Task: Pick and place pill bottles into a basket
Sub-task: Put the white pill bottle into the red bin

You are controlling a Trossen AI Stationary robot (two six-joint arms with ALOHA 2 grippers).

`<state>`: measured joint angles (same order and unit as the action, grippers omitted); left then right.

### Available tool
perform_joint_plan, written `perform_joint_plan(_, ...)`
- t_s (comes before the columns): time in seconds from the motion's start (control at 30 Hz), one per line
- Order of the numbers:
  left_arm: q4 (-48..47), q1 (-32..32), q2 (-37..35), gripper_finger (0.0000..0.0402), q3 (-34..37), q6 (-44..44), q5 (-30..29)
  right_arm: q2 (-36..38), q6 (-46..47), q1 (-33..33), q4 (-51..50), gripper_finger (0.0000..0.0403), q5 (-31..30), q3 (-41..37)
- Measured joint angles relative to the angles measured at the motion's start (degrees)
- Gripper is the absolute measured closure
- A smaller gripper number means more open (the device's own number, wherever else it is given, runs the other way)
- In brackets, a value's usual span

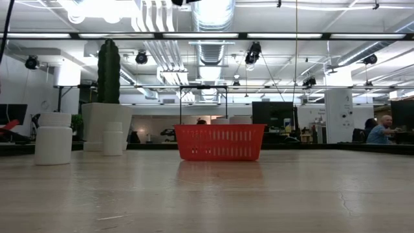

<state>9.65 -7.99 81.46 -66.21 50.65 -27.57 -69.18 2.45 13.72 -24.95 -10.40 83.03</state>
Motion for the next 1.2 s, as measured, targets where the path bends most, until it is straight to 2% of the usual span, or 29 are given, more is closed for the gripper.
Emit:
perform_joint_plan(0.17, 4.28, -4.71, 2.70, 0.0150, -0.11, 13.45, -15.98, -2.45, 0.14, -0.01, -2.04, 0.0088, 0.76, -1.59)
perform_joint_plan(0.27, 6.56, -6.80, 3.45, 0.0150, -0.11, 18.90, -21.22, -3.09, 0.10, -0.01, -0.83, 0.0088, 3.02, -2.00)
perform_joint_plan(0.5, 12.79, -10.72, 3.57, 0.0150, -0.18, 25.23, -21.93, -5.11, -0.01, -0.07, 2.18, 0.0088, 7.18, -3.81)
perform_joint_plan(0.67, 13.58, -12.49, 3.62, 0.0150, -0.18, 26.40, -19.67, -6.03, 0.03, 0.04, 3.56, 0.0088, 10.37, -4.01)
perform_joint_plan(0.97, 16.68, -13.51, 3.64, 0.0150, -0.18, 28.49, -18.67, -7.82, 0.00, 0.04, 4.51, 0.0088, 11.38, -4.10)
perform_joint_plan(1.2, 18.49, -14.53, 3.93, 0.0150, -0.20, 28.94, -15.53, -8.03, -0.06, 0.00, 6.26, 0.0088, 12.17, -4.10)
